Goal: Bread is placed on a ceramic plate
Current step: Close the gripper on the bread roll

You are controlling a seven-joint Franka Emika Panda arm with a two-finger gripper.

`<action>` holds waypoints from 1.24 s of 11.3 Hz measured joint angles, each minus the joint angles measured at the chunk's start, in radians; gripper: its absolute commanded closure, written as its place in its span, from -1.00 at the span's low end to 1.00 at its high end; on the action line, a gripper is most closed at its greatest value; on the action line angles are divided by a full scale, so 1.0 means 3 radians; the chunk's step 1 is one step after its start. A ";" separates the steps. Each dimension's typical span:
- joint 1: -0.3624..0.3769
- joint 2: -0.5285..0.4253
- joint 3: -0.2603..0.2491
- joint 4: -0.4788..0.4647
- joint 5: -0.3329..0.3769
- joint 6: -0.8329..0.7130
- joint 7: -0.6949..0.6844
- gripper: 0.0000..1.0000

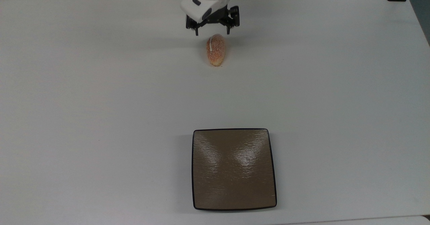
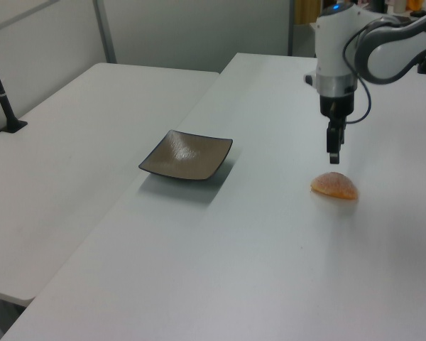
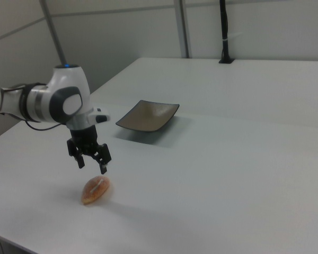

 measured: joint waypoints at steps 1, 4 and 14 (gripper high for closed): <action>0.0000 0.0110 0.0000 -0.0003 0.0000 0.0103 0.0000 -1.00; 0.0000 0.0348 0.0000 -0.0002 0.0000 0.0272 0.0000 -1.00; 0.0074 0.0502 0.0007 0.0000 0.0000 0.0293 0.0014 0.32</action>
